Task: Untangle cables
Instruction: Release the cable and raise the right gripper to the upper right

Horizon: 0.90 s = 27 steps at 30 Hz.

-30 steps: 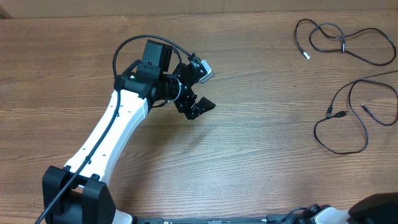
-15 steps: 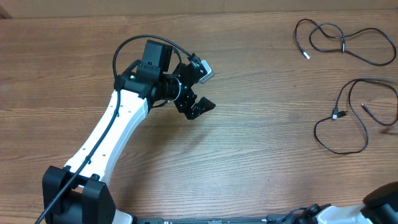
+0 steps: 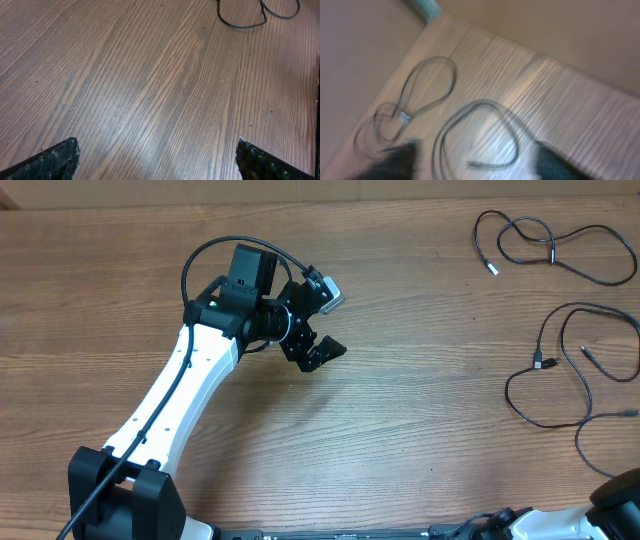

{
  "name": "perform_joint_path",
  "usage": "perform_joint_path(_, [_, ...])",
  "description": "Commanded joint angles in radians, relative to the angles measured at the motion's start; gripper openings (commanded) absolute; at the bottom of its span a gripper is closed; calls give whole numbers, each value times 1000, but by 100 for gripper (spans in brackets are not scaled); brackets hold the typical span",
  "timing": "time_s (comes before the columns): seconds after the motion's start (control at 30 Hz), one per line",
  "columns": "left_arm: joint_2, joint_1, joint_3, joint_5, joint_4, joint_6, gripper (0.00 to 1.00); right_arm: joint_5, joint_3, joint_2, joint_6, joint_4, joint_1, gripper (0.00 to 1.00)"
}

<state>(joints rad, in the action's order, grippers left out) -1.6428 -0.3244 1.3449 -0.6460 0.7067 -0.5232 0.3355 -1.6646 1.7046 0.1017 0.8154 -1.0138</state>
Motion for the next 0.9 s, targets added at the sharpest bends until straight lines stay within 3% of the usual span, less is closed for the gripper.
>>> perform_joint_path(0.0, [18, 5, 0, 3, 0, 14, 100, 199, -24, -3, -35, 58, 30, 100])
perform_joint_path(0.2, [18, 5, 0, 3, -1, 14, 100, 172, -24, -3, -111, 129, 176, 100])
perform_joint_path(0.43, [18, 5, 0, 3, -1, 14, 100, 79, -24, -3, -111, 169, 403, 100])
perform_joint_path(0.87, [18, 5, 0, 3, 0, 14, 100, 76, -24, -2, -110, 161, 826, 100])
